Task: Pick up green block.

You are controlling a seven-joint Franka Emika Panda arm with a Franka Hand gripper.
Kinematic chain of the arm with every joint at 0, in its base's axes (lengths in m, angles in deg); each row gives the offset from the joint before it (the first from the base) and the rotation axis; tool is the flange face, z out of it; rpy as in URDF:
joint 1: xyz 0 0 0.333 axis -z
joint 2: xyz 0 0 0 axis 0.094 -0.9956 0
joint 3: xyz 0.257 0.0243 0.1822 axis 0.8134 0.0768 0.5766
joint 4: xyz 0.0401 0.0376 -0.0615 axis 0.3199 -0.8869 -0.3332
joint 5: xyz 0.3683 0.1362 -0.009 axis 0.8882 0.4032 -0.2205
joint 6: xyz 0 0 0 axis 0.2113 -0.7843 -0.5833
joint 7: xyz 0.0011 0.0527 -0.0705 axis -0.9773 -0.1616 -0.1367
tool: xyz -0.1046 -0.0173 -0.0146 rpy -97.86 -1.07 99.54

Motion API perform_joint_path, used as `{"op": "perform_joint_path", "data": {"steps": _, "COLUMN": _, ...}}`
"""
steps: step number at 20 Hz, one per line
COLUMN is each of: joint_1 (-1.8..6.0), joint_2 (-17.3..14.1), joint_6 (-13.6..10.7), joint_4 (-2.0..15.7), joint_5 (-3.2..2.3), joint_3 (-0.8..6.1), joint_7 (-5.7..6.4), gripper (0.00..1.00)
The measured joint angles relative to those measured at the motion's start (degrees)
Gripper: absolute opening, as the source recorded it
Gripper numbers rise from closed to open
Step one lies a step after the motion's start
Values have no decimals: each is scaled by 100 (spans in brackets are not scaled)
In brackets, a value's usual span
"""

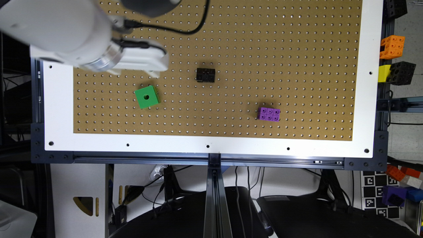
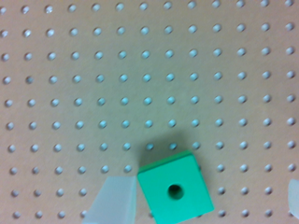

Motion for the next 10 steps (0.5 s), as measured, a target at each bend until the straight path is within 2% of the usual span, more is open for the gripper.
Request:
{"op": "perform_joint_path", "data": {"steps": 2, "joint_1": 18, "joint_2": -288, "joint_6": -16, "joint_4": 307, "joint_5": 0, "joint_3": 0, "joint_7": -14, "gripper": 100}}
{"op": "perform_joint_path", "data": {"steps": 4, "joint_1": 17, "joint_2": -426, "joint_6": -33, "joint_4": 455, "joint_5": 0, "joint_3": 3, "joint_7": -14, "gripper": 100}}
{"op": "perform_joint_path", "data": {"steps": 10, "joint_1": 17, "joint_2": -437, "joint_6": -38, "joint_4": 474, "joint_5": 0, "joint_3": 8, "joint_7": -14, "gripper": 100}}
